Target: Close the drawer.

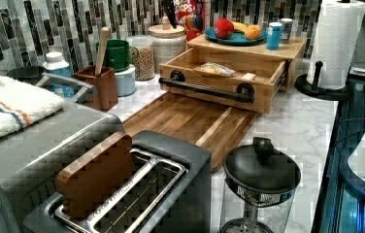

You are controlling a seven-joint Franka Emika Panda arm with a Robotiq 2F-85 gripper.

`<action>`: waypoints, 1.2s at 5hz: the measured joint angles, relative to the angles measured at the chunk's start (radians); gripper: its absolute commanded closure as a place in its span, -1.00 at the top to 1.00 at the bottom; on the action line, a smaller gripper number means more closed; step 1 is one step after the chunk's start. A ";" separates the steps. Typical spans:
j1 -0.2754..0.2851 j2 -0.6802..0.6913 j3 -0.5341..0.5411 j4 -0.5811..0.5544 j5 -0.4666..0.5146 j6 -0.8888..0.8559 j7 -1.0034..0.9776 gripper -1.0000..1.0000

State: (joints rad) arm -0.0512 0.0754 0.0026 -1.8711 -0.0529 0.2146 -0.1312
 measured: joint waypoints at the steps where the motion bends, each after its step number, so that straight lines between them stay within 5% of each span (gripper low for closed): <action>1: 0.005 -0.006 0.044 -0.016 0.027 0.042 -0.067 1.00; 2: 0.021 -0.027 0.084 -0.061 0.058 0.134 -0.128 1.00; 3: 0.026 -0.048 0.131 -0.120 0.067 0.172 -0.229 -1.00; 6: 0.042 -0.046 0.177 -0.352 0.056 0.390 -0.435 -1.00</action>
State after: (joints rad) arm -0.0092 0.0289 0.1797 -2.2227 0.0030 0.6050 -0.5659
